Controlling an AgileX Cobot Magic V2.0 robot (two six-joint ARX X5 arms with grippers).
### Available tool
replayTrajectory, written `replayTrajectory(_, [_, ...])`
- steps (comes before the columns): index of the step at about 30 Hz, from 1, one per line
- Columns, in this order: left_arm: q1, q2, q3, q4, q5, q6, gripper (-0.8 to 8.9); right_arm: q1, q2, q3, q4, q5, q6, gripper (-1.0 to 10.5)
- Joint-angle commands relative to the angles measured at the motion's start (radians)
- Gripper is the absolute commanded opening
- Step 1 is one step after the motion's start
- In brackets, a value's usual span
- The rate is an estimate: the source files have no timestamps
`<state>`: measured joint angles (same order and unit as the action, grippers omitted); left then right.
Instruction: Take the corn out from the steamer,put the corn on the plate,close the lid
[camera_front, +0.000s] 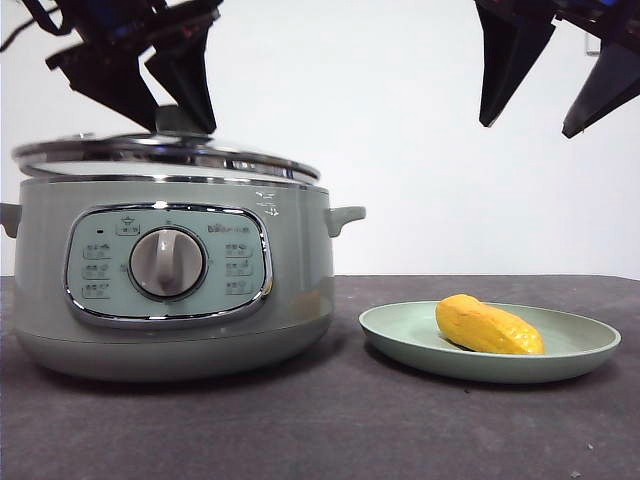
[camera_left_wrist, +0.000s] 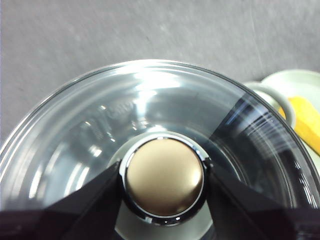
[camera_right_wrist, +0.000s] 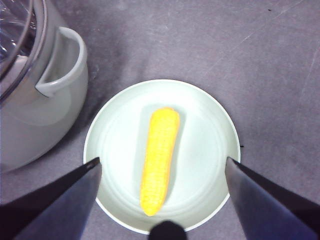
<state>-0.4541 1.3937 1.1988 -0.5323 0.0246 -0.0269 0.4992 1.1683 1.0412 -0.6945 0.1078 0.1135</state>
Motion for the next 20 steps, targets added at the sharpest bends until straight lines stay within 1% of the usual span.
replayTrajectory(1, [-0.009,0.006,0.016,0.005,0.023,-0.014,-0.08,-0.008,0.0,-0.008,-0.007,0.005,0.009,4.1])
replayTrajectory(8, [-0.012,0.026,0.016,-0.029,0.028,-0.013,-0.08,-0.023,0.0,-0.008,-0.011,0.005,0.009,4.1])
replayTrajectory(12, [-0.012,0.026,0.016,-0.03,0.028,-0.013,0.1,-0.023,0.0,-0.008,-0.011,0.004,0.009,4.1])
replayTrajectory(13, [-0.012,0.026,0.016,-0.03,0.028,-0.013,0.51,-0.023,0.0,-0.008,-0.011,0.004,0.009,4.1])
replayTrajectory(17, [-0.011,0.026,0.016,-0.021,0.026,-0.014,4.65,-0.023,0.0,-0.008,-0.011,0.003,0.009,4.1])
replayTrajectory(18, [-0.011,0.026,0.016,-0.017,0.026,-0.014,4.99,-0.023,0.0,-0.008,-0.011,0.003,0.009,4.1])
replayTrajectory(20, [-0.011,0.026,0.016,-0.007,0.026,-0.013,5.0,-0.023,0.0,-0.008,-0.011,0.003,0.009,4.1])
